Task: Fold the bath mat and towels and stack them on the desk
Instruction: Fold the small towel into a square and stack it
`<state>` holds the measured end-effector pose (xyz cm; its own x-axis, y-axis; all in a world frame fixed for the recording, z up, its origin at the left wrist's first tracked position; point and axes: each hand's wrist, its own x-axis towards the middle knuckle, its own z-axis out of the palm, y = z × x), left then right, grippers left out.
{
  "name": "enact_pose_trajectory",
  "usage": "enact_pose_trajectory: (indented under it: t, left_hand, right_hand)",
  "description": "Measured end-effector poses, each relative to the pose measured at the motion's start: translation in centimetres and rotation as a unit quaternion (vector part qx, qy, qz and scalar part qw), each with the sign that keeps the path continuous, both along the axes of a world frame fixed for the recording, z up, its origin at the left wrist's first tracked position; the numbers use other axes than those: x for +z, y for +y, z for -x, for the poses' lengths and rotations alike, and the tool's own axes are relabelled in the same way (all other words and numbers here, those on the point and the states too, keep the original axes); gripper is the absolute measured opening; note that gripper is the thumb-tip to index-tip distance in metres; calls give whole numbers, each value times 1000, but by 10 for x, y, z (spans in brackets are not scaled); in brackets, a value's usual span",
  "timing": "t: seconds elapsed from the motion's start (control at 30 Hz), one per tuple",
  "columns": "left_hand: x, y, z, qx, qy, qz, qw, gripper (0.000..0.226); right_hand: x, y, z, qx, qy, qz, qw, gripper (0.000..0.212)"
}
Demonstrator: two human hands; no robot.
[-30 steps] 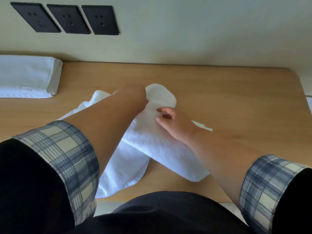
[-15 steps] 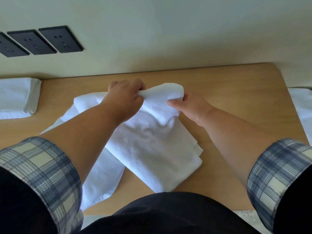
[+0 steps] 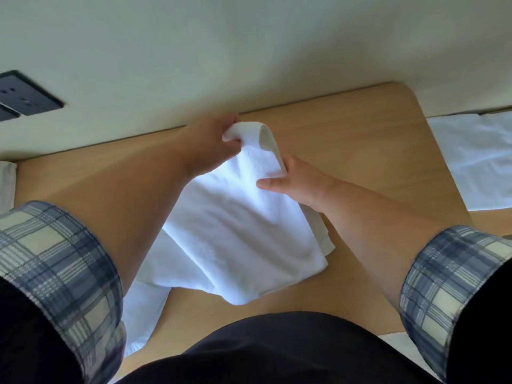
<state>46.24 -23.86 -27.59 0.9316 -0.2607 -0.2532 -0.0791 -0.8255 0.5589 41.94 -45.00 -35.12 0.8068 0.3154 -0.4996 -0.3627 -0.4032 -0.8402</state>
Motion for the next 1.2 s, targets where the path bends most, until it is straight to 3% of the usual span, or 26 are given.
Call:
enact_pose_trajectory:
  t: [0.13, 0.2, 0.33, 0.4, 0.47, 0.53, 0.63, 0.77, 0.83, 0.9, 1.03, 1.2]
  left_hand:
    - [-24, -27, -27, 7, -36, -36, 999, 13]
    - [-38, -42, -41, 29, -45, -80, 995, 25]
    - [-61, -70, -39, 67, -103, -189, 974, 56]
    - [-71, -82, -20, 33, -100, -174, 979, 51]
    - [-85, -90, 7, -33, -32, -152, 987, 30]
    - [-99, -96, 37, -93, 39, -164, 981, 24]
    - [-113, -99, 68, -132, 99, -153, 974, 42]
    - [-115, -92, 84, -178, 79, -155, 968, 60]
    - [-109, -83, 93, -194, 77, -155, 966, 61]
    - [-103, -69, 103, -191, 51, -163, 967, 58]
    - [-95, -12, 125, -115, 11, -200, 973, 52]
    - [-95, 93, 173, -30, 10, -236, 971, 62]
  right_hand:
    - [-16, -25, 8, 48, 25, 91, 994, 74]
    - [-26, -38, 12, 55, 42, 136, 988, 56]
    - [-41, -61, 16, -67, 51, 136, 987, 32]
    - [-45, -72, 15, -113, 44, 154, 981, 35]
    - [-47, -82, 15, -115, 50, 184, 975, 40]
    - [-48, -90, 14, -82, 75, 205, 972, 49]
    - [-49, -96, 15, -40, 73, 246, 966, 68]
    - [-48, -84, 26, -121, -18, 302, 946, 76]
    - [-43, -60, 33, -59, -137, 374, 916, 70]
    - [-36, -28, 38, 35, -225, 368, 901, 58]
    - [-27, 41, 39, 154, -240, 297, 911, 43]
    - [-16, 135, 44, 241, -262, 267, 895, 50]
